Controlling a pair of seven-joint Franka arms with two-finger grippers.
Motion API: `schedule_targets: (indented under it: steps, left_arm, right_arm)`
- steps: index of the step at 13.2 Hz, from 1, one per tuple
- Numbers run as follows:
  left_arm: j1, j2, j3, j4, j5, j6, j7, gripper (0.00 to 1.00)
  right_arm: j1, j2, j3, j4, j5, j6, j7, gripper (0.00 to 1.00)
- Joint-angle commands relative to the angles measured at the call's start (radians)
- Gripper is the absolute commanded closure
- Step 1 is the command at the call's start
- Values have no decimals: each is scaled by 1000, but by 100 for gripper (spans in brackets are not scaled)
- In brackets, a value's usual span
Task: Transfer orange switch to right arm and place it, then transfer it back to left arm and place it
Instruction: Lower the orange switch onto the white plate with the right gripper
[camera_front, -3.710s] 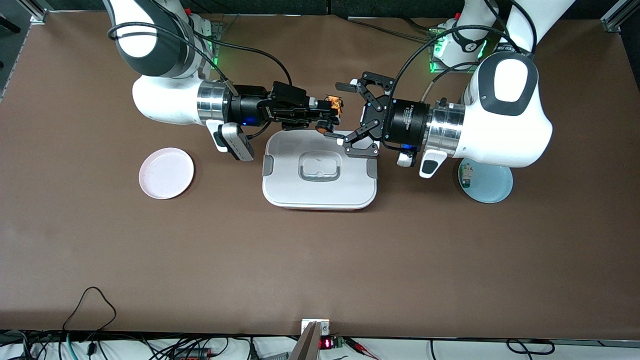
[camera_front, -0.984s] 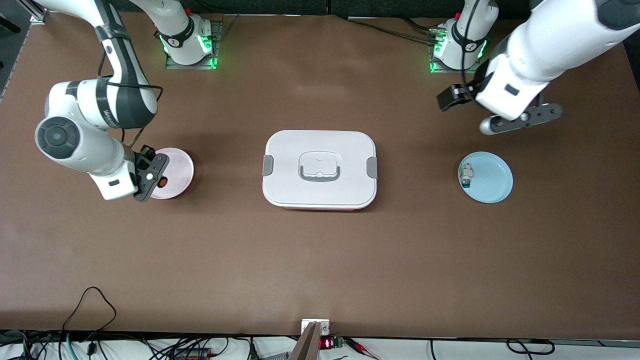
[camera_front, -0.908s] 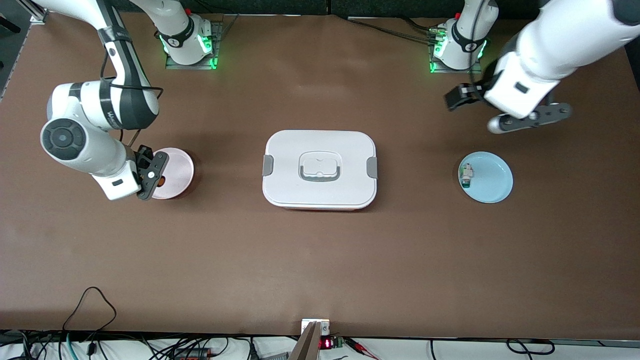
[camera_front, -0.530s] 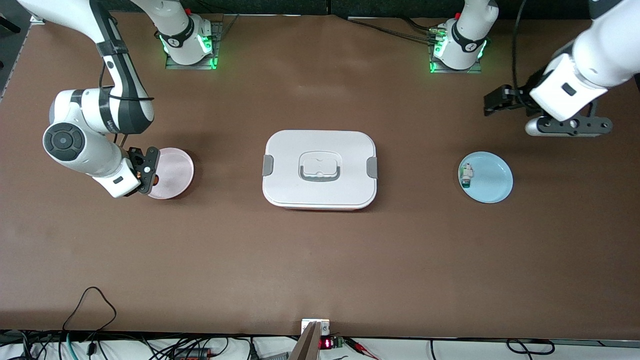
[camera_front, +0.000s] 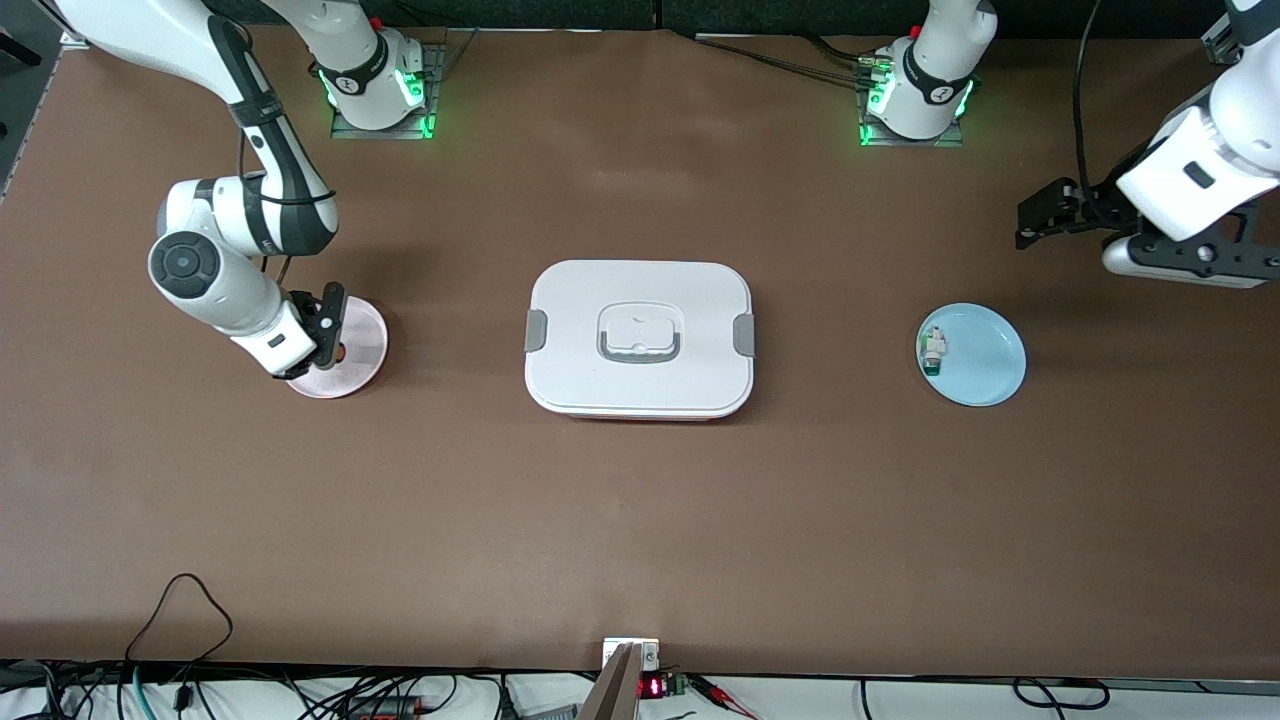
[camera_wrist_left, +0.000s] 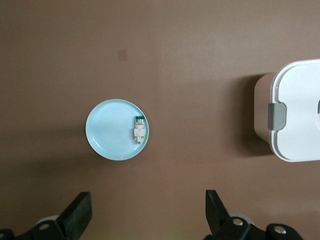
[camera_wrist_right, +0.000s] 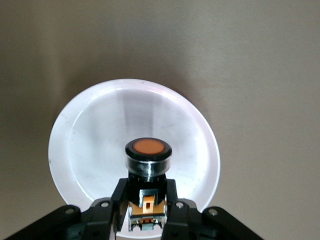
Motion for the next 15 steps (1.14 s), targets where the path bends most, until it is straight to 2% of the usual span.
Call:
schedule_targets:
  steps: [1, 2, 5, 15]
  left_arm:
    - [-3, -51, -1, -58, 21, 13, 25, 0]
    - [-12, -51, 2, -55, 19, 12, 24, 0]
    - [-78, -50, 83, -51, 8, 12, 29, 0]
    - [-89, -41, 73, -38, 18, 16, -22, 0]
  right_arm:
    - [-4, -37, 7, -59, -15, 42, -45, 67]
    - [-4, -37, 7, -69, -15, 63, -51, 67]
    - [-8, -34, 5, -106, -18, 114, -53, 67]
    - [-67, -19, 5, -137, -26, 175, -143, 66]
